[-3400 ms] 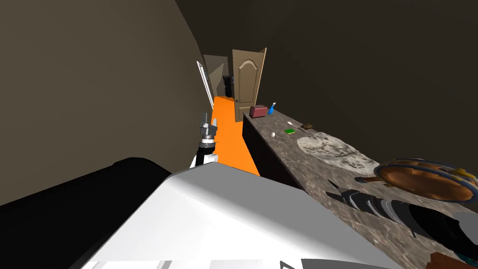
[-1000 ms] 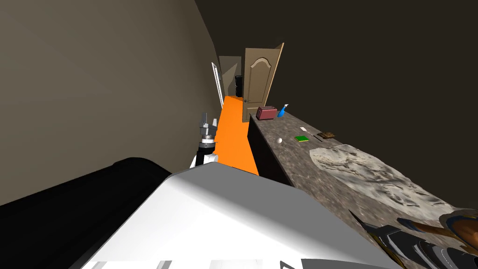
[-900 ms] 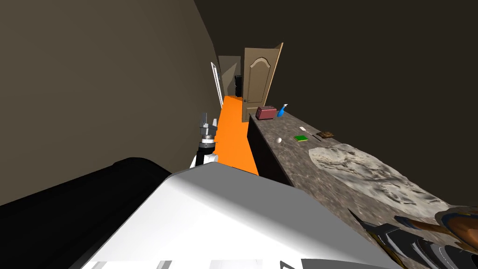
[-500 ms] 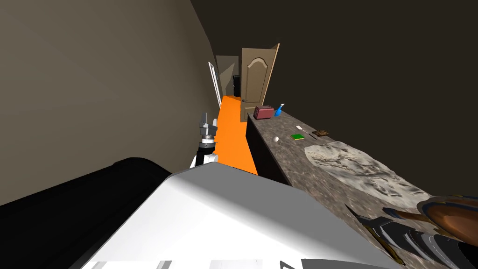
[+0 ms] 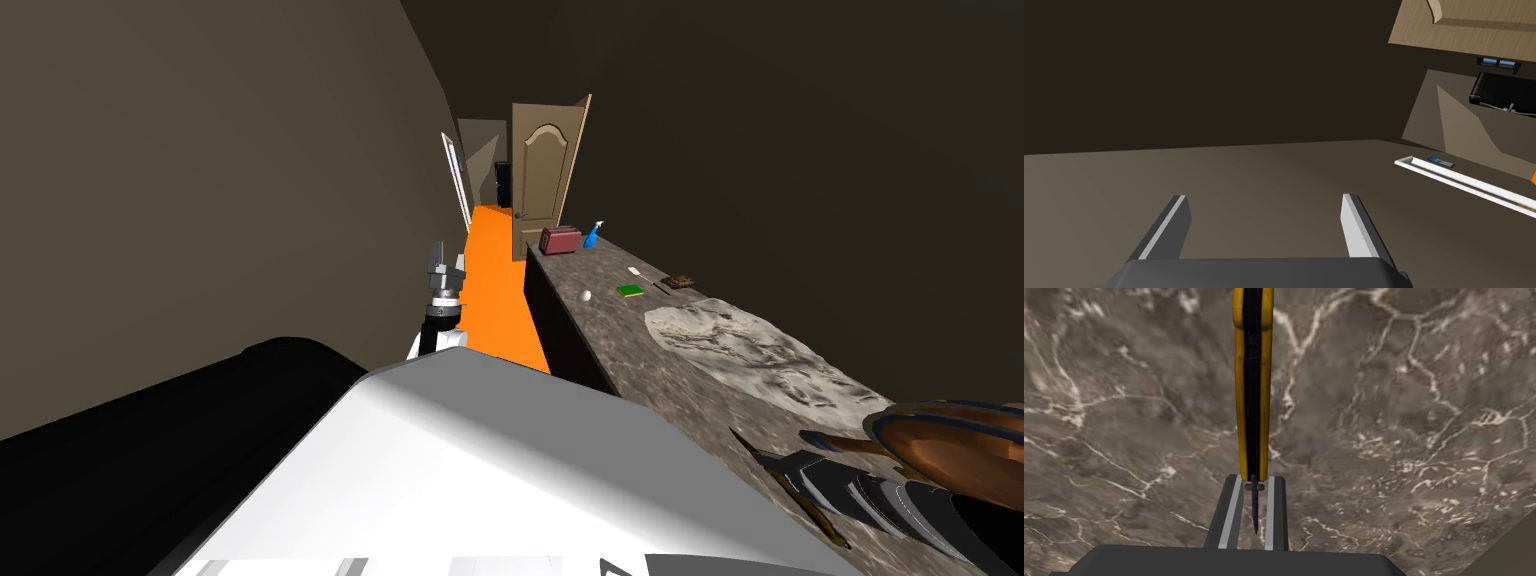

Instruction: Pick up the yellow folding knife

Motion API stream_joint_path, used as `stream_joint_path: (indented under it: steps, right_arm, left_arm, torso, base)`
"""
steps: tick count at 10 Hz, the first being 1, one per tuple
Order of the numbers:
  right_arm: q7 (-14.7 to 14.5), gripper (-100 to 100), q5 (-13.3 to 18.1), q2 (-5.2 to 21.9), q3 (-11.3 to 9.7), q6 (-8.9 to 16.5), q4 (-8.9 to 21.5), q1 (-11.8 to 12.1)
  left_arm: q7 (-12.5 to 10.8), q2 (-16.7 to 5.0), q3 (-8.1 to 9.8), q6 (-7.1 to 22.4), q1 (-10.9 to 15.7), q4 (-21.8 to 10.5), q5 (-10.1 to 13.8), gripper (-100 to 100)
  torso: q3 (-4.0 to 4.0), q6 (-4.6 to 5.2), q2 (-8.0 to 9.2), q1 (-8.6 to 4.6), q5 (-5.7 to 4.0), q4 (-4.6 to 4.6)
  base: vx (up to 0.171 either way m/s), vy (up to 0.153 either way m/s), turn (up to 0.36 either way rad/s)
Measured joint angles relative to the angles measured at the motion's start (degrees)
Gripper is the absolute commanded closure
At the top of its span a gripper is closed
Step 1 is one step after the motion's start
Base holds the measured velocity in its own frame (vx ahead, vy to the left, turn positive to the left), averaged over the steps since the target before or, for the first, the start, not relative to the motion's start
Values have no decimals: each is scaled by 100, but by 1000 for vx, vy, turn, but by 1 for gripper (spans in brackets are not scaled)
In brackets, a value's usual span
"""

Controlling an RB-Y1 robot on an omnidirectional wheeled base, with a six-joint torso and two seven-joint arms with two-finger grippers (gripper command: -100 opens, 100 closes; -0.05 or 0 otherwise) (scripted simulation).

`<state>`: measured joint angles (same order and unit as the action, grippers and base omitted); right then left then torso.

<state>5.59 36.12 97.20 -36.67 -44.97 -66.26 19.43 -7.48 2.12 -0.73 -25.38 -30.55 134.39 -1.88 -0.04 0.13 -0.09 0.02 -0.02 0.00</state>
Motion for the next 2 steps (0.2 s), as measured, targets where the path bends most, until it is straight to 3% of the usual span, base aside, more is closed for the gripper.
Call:
stream_joint_path:
  steps: [1,2]
  right_arm:
    - [30,100,-23,64,-18,58,-129,17]
    - [38,0,-25,70,-21,70,-145,18]
  left_arm:
    - [0,0,0,0,0,0,0,0]
    - [0,0,0,0,0,0,0,0]
  torso:
    - [0,1,1,2,1,0]
    - [0,0,0,5,1,0]
  base:
    - [-3,-8,-9]
    - [0,0,0]
